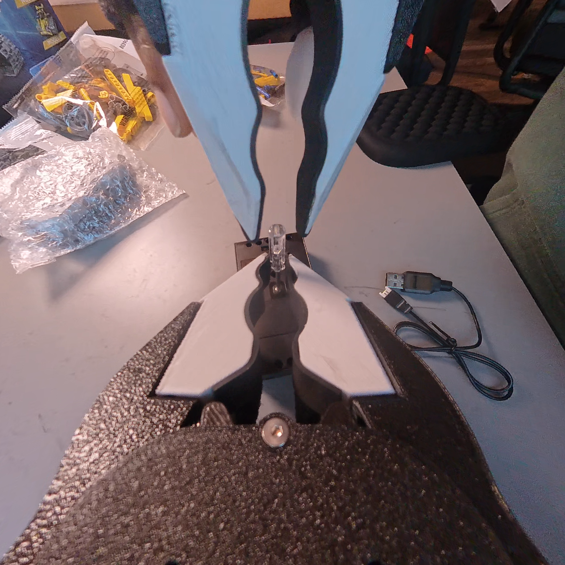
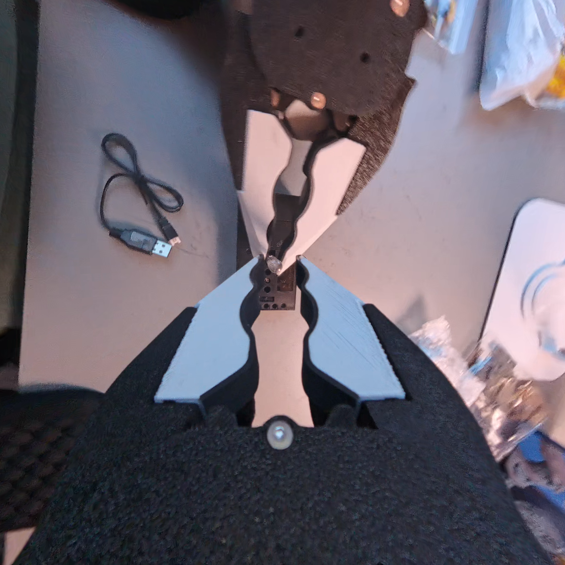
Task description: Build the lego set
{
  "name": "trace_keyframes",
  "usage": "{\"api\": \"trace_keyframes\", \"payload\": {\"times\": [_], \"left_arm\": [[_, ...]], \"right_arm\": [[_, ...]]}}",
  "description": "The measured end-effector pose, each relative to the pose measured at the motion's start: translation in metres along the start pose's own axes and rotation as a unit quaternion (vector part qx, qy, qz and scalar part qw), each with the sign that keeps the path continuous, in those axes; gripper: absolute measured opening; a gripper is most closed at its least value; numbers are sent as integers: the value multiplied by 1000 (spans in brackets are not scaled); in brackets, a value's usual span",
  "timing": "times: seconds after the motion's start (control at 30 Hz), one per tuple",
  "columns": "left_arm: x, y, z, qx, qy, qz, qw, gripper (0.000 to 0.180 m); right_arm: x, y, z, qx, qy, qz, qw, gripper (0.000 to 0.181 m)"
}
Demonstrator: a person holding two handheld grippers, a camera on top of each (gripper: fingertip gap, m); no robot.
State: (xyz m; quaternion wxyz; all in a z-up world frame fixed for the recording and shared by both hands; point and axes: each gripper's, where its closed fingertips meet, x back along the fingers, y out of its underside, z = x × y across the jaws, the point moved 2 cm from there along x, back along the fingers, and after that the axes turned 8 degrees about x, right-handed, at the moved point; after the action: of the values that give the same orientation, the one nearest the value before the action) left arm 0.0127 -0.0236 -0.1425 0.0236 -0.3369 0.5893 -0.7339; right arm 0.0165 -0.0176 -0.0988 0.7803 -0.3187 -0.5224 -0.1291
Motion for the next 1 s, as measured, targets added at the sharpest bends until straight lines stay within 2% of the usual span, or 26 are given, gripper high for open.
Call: {"api": "trace_keyframes", "payload": {"times": [0.13,0.27,0.37,0.53,0.67,0.73,0.8,0.87,1.0], "left_arm": [[0,0,-1,1,19,3,1000,9],[1,1,-1,-1,24,4,1000,8],[2,1,-3,5,15,4,1000,9],[5,3,-8,1,-22,-5,1000,13],[4,4,-3,-1,-7,-9,1000,7],[4,4,-4,0,-3,-8,1000,7],[3,3,-4,-3,4,-9,1000,7],[2,3,-4,-7,11,-9,1000,7],[2,3,-5,-6,23,-6,1000,7]], "right_arm": [[-4,6,-3,79,-29,-45,995,11],[-7,6,-1,57,-47,-52,996,7],[-8,6,1,-21,-46,-58,997,7],[-9,8,5,-258,-32,-53,964,6],[-11,4,0,-318,-33,-27,947,7],[-10,3,0,-246,-31,-24,968,8],[-6,2,4,-107,-15,-26,994,11],[-3,-2,3,8,-12,-28,999,14],[-6,2,1,91,-34,-61,993,11]]}}
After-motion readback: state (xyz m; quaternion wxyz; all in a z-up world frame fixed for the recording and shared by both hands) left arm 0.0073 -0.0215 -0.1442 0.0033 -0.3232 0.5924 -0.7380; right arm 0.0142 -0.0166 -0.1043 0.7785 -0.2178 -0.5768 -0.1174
